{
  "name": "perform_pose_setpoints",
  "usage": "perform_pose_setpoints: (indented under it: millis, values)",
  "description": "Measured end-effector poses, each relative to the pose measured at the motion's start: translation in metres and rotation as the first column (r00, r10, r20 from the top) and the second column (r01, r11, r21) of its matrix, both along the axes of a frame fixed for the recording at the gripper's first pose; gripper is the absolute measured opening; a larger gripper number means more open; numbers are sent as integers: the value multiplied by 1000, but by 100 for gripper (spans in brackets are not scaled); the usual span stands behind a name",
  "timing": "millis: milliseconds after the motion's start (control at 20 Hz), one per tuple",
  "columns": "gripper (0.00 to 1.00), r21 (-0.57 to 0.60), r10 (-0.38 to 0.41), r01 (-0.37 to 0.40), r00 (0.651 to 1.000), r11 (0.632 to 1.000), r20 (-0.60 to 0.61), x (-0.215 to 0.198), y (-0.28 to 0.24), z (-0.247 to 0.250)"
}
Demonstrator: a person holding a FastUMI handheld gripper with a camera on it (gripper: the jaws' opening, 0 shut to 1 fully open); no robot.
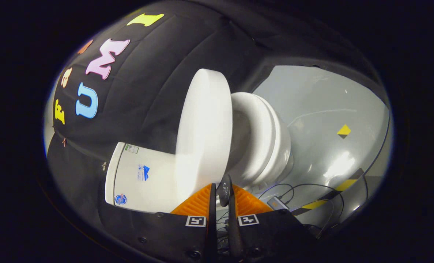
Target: Open the toilet lid.
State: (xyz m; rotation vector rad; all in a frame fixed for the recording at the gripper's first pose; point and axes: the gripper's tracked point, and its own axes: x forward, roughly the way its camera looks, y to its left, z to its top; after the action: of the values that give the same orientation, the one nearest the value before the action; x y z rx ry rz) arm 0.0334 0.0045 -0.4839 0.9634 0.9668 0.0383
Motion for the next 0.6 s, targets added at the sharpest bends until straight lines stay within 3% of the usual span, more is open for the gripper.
perform_pose_setpoints:
  millis: [300,600]
  values:
    - [17,-152,74,-66,996,986,46,12,28,72]
    - [17,-368,98,-66,993,927,67,15,58,116]
